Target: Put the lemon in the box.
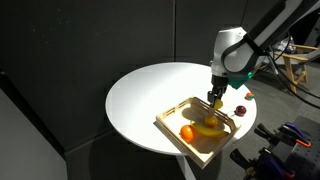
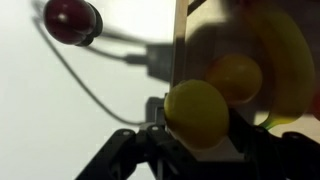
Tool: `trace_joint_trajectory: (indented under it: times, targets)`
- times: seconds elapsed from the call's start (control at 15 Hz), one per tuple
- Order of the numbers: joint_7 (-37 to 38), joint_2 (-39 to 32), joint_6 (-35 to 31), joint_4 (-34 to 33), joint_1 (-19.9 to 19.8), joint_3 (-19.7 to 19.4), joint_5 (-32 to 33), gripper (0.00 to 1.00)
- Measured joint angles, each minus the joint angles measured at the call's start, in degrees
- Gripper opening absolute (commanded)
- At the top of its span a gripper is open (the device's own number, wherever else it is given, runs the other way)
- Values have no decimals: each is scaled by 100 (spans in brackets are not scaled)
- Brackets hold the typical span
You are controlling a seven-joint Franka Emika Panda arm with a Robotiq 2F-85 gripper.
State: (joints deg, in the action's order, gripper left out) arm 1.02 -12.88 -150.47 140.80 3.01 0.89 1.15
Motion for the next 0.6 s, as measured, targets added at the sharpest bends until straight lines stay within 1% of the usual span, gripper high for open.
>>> trace_joint_trajectory:
  times: [0.27, 0.33, 0.6]
  targets:
    - [14, -22, -77, 39, 16, 55, 0, 36]
    - [14, -23, -77, 39, 16, 57, -1, 61]
    - [15, -23, -77, 39, 16, 58, -4, 61]
